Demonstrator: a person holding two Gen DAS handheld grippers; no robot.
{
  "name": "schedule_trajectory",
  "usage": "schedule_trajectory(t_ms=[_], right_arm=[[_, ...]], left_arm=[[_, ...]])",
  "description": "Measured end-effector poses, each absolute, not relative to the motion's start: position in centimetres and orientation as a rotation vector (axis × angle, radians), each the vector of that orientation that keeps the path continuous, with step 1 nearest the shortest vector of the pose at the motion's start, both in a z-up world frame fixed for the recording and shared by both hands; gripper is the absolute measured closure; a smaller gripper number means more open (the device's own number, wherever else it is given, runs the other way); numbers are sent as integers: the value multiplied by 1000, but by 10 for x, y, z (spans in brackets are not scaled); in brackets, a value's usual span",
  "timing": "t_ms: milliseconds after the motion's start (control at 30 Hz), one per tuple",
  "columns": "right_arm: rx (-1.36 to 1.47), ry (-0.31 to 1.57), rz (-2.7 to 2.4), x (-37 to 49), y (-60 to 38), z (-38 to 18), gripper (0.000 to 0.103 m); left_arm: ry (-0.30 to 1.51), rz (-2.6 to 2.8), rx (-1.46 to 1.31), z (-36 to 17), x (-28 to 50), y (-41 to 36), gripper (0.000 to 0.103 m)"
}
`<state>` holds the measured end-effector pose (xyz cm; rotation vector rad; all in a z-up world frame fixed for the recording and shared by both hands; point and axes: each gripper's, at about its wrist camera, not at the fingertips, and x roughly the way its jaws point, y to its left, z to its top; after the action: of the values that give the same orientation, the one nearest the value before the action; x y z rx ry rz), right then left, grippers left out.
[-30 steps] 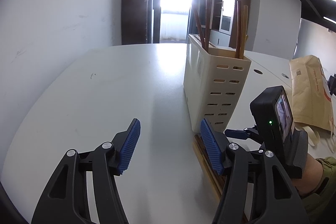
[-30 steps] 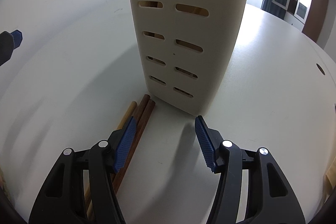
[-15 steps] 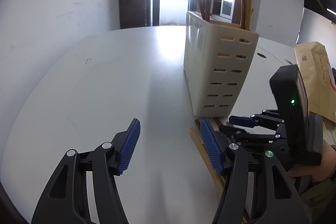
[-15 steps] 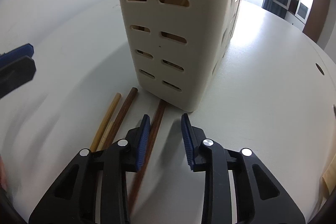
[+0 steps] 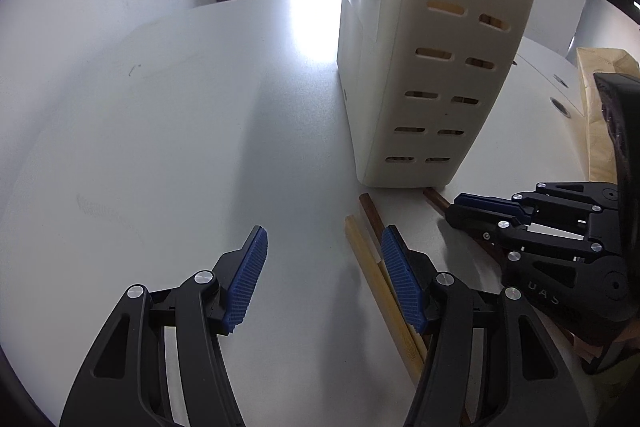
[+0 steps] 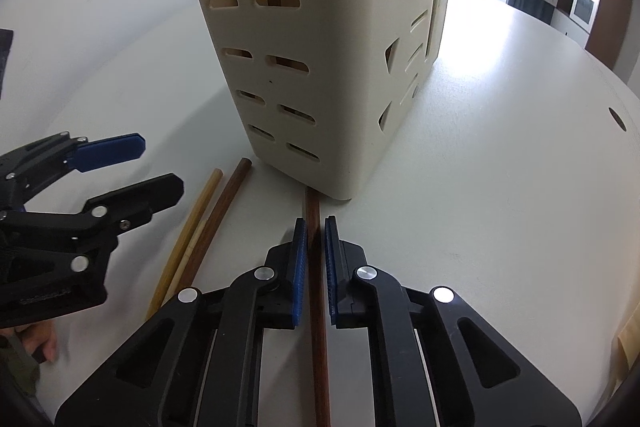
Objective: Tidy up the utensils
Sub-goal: 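Close the right tool on a brown chopstick while the left tool closes on a light chopstick, then lift both chopsticks with both tools up over the cream holder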
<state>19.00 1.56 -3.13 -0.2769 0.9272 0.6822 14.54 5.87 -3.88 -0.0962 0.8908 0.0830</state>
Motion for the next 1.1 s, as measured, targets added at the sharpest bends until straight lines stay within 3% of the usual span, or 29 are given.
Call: schedule_trajectory(t_ms=[367, 533, 733, 900, 1100], right_arm=[[-281, 935, 706, 203, 5, -29, 95], [-270, 937, 708, 210, 8, -32, 95], [-271, 945, 714, 216, 11, -33, 95], [-268, 950, 721, 213, 9, -32, 95], [-258, 950, 746, 211, 4, -30, 95]], left_arm=[[938, 86, -78, -56, 159, 55, 56], [943, 81, -37, -56, 163, 44, 65], [957, 52, 16, -56, 163, 28, 90], [962, 57, 23, -56, 170, 30, 97], [938, 80, -11, -48, 168, 39, 97]])
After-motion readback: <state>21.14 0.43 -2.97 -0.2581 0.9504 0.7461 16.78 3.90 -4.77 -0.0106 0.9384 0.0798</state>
